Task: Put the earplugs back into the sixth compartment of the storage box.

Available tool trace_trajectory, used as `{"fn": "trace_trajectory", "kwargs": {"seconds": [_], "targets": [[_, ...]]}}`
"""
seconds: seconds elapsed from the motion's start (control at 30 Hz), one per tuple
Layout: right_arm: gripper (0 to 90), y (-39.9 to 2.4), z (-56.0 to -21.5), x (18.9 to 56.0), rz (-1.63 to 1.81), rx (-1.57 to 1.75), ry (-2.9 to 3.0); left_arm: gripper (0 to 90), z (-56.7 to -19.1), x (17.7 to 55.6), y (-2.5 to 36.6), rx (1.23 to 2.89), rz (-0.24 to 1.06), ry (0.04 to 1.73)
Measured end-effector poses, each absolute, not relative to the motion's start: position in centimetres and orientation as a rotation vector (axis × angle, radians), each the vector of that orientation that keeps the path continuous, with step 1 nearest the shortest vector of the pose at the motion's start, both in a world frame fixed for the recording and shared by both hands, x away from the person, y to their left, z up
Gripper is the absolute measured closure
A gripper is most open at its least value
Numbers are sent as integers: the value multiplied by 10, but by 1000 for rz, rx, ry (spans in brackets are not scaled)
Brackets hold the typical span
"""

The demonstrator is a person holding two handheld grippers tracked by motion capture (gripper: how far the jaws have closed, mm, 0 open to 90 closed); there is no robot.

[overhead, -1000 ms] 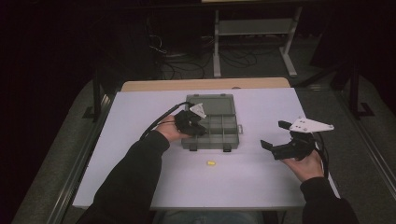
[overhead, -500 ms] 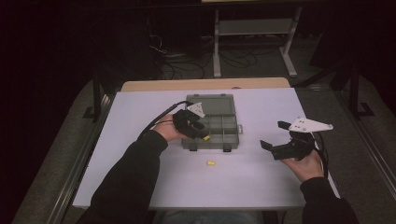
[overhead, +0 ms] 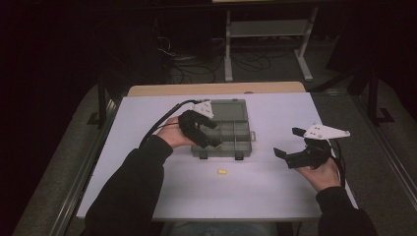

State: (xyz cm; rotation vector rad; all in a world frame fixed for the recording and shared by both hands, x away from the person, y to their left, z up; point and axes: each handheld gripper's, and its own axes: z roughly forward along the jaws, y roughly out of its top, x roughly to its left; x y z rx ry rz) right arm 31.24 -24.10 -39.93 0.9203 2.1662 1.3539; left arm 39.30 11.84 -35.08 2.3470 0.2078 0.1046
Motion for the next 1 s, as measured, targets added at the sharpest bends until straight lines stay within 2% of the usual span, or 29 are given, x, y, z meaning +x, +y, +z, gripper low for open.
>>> {"fn": "trace_trajectory", "kwargs": {"seconds": [0.17, 0.23, 0.53, 1.0], "targets": [[0, -241, -399, 312, 1354, 920, 2167, 48, -347, 380, 114, 2376, 149, 198], [0, -240, -400, 312, 1352, 919, 2170, 11, -348, 375, 110, 2384, 126, 191], [0, -240, -400, 312, 1352, 916, 2172, 0, -365, 355, 91, 2418, 129, 100], [0, -239, -400, 312, 1349, 917, 2180, 1, -400, 348, 85, 2477, 69, 99]]}}
